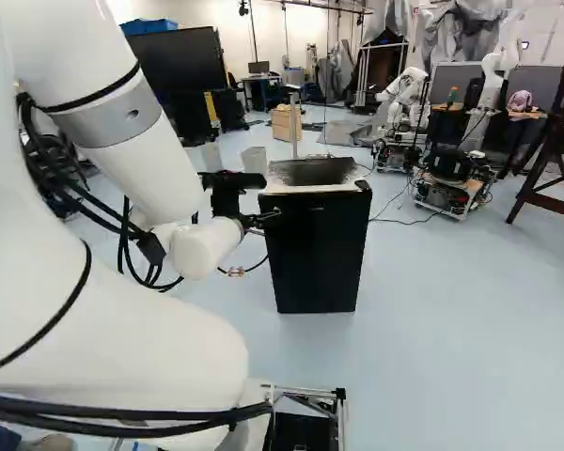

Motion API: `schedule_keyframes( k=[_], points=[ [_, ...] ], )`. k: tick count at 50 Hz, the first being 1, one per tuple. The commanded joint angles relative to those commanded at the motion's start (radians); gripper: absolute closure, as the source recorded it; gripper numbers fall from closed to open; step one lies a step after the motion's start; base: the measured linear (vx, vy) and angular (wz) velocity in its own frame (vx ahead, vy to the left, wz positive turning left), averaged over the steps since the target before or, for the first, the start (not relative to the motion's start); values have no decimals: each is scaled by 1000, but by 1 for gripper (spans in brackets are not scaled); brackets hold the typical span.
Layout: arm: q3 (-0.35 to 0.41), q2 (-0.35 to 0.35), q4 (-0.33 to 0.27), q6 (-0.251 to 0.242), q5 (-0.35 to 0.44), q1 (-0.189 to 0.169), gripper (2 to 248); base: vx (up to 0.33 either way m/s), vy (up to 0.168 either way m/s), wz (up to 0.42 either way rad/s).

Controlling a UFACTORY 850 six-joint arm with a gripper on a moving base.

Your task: Grab a drink from the fridge

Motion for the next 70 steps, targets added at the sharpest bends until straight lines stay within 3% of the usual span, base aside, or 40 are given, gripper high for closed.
schedule_keyframes(
  k=[48, 70],
  points=[
    [-168, -294, 145, 0, 140, 144, 3, 0, 0, 0],
    [-230, -406, 266, 0, 230, 210, 3, 0, 0, 0]
  ],
)
